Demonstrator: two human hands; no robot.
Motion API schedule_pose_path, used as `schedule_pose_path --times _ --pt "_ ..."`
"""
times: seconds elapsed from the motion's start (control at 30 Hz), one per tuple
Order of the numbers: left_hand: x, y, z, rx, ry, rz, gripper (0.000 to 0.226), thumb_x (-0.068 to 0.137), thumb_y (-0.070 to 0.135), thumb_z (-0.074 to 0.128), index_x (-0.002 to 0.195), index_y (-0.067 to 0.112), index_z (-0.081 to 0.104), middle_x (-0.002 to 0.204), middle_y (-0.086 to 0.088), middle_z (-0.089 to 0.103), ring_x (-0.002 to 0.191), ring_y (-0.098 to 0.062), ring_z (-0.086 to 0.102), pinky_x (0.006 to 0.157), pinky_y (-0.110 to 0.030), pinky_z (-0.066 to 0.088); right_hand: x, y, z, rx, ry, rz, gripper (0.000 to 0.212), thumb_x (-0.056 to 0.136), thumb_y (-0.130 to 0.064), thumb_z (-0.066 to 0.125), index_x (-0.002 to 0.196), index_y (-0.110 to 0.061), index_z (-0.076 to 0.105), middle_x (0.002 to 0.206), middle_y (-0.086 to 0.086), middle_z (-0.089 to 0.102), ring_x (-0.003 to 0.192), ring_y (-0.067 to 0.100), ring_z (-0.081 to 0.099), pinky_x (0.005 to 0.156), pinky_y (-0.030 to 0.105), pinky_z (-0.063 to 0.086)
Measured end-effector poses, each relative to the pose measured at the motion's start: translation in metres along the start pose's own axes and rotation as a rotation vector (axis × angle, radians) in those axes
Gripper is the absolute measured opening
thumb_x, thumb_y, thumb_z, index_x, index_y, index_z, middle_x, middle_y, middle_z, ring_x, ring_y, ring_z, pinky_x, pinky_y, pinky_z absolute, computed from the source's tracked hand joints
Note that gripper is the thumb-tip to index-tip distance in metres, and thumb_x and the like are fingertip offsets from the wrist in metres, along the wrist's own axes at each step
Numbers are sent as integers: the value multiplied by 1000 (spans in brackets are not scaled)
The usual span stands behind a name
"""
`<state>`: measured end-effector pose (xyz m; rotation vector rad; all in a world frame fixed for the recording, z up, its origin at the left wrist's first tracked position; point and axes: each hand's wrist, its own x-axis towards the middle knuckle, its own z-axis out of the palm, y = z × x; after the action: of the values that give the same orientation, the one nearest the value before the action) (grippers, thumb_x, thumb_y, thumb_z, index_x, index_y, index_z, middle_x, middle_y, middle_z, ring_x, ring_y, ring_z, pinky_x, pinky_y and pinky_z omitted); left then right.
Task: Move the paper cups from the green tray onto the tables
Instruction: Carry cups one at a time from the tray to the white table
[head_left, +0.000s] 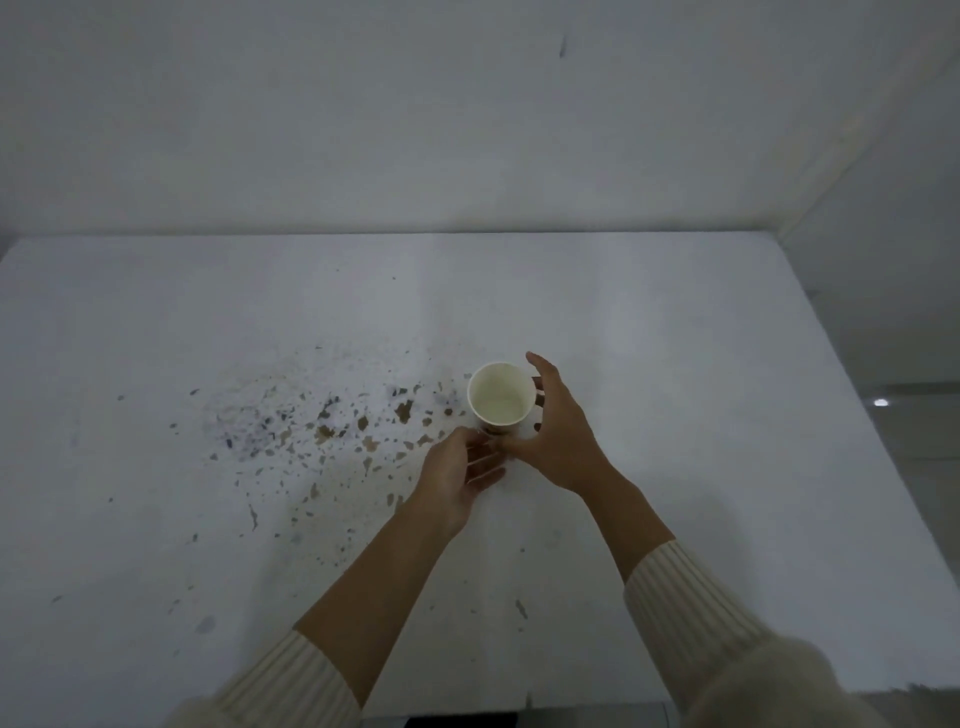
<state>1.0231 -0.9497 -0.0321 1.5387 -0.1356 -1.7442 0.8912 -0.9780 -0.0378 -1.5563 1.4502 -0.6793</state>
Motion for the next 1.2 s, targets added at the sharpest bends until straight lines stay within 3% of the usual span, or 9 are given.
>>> schedule_pose_path --times 0.1,0.27,0.37,0.57,0.7,1.03,1.2 --pt "-9 -16 14 84 -28 -64 20 94 10 44 88 0 60 84 -13 62 78 -24 61 70 -34 53 -19 7 -17 33 64 57 94 69 -21 83 145 -23 27 128 3 48 116 15 49 95 31 46" --pt "-34 -55 49 358 -97 -35 20 92 13 48 84 5 64 75 -8 59 69 -20 57 62 -28 48 -79 24 -61 5 316 100 40 82 -10 69 117 -22 53 97 2 63 80 4 61 65 7 46" --pt "-55 -89 72 485 -136 -4 21 92 17 49 81 6 63 74 -6 58 67 -19 56 61 -27 46 -129 38 -87 7 398 130 20 85 -12 65 101 -22 60 78 1 64 66 5 60 59 6 44" --pt "-112 -183 114 635 -258 -7 26 96 21 44 83 8 64 79 -6 57 75 -20 55 69 -30 47 -259 80 -124 2 555 217 14 86 -11 64 98 -19 61 71 6 62 68 21 63 59 14 47" --pt "-157 -259 136 758 -384 -3 18 90 14 51 86 5 65 73 -5 57 67 -18 53 57 -26 42 -361 107 -142 46 696 291 17 85 -5 63 96 -18 63 72 13 62 69 28 61 62 25 48" --pt "-276 -450 174 1229 -827 286 14 91 12 50 82 13 61 79 -4 60 66 -13 54 61 -22 43 -601 170 -158 81 1034 514 13 85 -9 63 90 -21 64 69 9 61 67 26 61 61 24 48" --pt "-330 -536 193 1414 -1076 371 10 90 14 53 86 14 62 84 2 62 78 -14 57 66 -21 43 -701 196 -160 118 1247 645 7 87 -15 65 86 -22 64 65 0 58 66 25 61 61 28 50"
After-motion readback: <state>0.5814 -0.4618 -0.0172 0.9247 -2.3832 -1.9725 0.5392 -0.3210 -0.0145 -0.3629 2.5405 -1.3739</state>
